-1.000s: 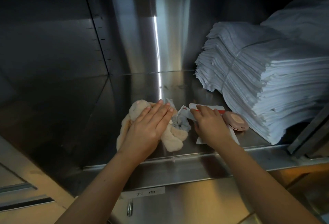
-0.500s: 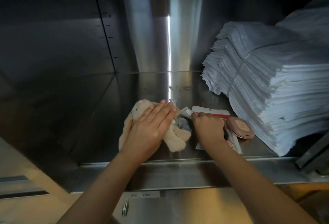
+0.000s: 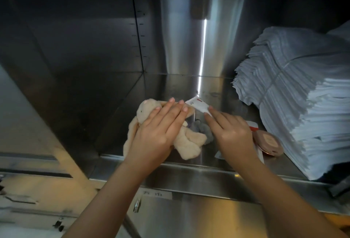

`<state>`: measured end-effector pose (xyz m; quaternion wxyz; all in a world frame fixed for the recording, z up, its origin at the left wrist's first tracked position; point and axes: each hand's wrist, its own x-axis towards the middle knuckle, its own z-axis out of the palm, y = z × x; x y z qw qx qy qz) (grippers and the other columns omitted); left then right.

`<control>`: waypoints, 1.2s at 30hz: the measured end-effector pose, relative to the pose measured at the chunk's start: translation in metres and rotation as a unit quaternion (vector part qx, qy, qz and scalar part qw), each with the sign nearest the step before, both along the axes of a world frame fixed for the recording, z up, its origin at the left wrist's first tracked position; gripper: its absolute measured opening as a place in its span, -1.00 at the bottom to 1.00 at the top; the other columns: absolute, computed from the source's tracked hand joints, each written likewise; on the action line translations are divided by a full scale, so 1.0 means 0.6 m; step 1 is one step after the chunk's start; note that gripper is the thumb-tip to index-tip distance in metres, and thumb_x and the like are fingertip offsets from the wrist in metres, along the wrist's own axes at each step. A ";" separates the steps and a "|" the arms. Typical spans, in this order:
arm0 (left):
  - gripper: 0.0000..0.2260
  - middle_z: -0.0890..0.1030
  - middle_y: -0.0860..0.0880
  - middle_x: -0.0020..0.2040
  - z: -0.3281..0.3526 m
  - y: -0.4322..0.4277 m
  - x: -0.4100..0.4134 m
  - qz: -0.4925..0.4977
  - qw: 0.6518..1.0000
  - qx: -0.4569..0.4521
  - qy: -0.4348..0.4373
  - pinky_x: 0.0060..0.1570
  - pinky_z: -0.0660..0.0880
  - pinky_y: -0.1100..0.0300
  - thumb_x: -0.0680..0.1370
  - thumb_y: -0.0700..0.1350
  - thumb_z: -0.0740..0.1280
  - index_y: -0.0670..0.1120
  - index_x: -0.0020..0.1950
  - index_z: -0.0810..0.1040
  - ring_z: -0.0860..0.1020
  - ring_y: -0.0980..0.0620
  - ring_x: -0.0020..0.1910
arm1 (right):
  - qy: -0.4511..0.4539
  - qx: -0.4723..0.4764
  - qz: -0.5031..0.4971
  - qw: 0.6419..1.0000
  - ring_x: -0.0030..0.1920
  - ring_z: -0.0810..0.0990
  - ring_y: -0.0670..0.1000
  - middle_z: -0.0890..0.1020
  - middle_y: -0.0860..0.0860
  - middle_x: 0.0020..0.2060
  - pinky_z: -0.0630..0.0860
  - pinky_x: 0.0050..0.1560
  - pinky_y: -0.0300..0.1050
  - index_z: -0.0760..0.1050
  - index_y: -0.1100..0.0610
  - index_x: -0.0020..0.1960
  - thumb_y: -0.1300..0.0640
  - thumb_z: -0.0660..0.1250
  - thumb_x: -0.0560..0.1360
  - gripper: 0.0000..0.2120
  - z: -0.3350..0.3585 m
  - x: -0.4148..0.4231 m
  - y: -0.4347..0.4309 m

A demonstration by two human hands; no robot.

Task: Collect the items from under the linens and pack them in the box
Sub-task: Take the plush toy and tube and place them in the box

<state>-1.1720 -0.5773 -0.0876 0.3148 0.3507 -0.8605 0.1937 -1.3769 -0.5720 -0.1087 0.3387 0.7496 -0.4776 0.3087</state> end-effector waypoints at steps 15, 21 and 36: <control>-0.46 0.43 -0.18 0.35 -0.004 0.146 0.172 0.088 0.996 -0.033 -0.012 0.33 0.26 -0.06 0.40 -0.18 0.45 -0.21 0.35 0.40 0.32 -0.10 0.38 | 0.020 -0.080 0.132 0.988 -0.08 0.67 0.11 0.64 0.16 0.07 0.51 -0.20 -0.06 0.63 0.24 0.03 0.31 0.37 0.46 -0.84 0.008 0.162 0.103; -0.50 0.45 -0.18 0.33 -0.026 0.234 0.277 0.126 0.991 -0.035 -0.002 0.28 0.36 -0.09 0.42 -0.21 0.45 -0.21 0.33 0.42 0.37 -0.12 0.35 | 0.018 -0.086 0.182 0.979 -0.07 0.67 0.11 0.64 0.16 0.07 0.48 -0.21 -0.12 0.63 0.24 0.04 0.30 0.28 0.52 -0.83 -0.003 0.269 0.164; -0.31 0.45 -0.20 0.32 -0.091 0.489 0.599 0.325 0.944 0.048 0.000 0.26 0.30 -0.19 0.27 -0.32 0.54 -0.19 0.35 0.37 0.36 -0.20 0.33 | 0.009 -0.040 0.376 0.926 -0.07 0.67 0.10 0.65 0.15 0.06 0.50 -0.20 -0.10 0.64 0.22 0.03 0.28 0.20 0.57 -0.77 -0.049 0.632 0.292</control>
